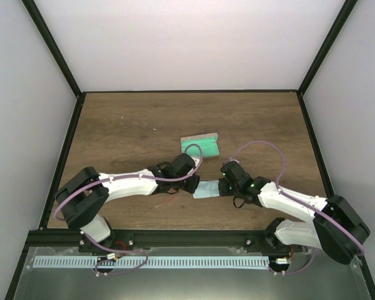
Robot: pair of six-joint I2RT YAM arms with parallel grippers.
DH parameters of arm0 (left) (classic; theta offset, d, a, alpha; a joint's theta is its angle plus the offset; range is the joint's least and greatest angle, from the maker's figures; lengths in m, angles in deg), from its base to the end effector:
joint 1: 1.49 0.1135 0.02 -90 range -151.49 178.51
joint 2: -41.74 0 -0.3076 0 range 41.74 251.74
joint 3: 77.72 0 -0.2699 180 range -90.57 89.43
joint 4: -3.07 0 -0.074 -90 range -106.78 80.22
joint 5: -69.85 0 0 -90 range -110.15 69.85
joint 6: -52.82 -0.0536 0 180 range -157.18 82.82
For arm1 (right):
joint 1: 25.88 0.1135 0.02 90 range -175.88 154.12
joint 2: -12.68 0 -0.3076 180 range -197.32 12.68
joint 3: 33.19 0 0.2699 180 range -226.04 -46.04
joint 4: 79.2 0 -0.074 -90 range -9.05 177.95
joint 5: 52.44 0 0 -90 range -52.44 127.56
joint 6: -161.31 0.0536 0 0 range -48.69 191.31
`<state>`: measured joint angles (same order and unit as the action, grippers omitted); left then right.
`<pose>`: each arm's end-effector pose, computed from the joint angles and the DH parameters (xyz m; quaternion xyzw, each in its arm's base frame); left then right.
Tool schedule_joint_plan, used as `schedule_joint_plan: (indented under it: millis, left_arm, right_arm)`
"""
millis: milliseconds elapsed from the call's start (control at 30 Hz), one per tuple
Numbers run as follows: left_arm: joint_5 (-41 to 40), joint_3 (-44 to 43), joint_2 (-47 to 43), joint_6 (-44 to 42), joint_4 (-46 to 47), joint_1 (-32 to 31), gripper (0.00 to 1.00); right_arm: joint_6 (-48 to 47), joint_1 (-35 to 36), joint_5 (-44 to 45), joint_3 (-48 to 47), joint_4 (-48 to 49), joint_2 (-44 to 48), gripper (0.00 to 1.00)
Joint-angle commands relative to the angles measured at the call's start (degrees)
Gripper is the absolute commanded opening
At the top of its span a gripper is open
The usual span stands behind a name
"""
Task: Organize the sunglasses
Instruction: Fold the glasses cleaning cloth at the center of the board.
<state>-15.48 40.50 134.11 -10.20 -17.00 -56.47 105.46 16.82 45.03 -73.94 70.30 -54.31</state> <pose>0.1949 -0.2857 0.1849 0.2409 0.9096 -0.2495 0.2287 0.1602 0.1384 0.1710 -0.0527 0.9549 0.1286 0.2625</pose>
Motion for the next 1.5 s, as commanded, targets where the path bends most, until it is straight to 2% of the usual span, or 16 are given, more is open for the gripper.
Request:
schedule_joint_plan:
  millis: [0, 1467]
  left_arm:
    - [-0.38, 0.60, -1.08, -0.26, 0.30, -0.31, 0.04]
    - [3.15, 2.90, -0.06, -0.96, 0.81, -0.99, 0.04]
  right_arm:
    - [0.67, 0.70, -0.20, 0.08, -0.07, 0.23, 0.01]
    - [1.09, 0.72, -0.08, -0.05, -0.30, -0.84, 0.01]
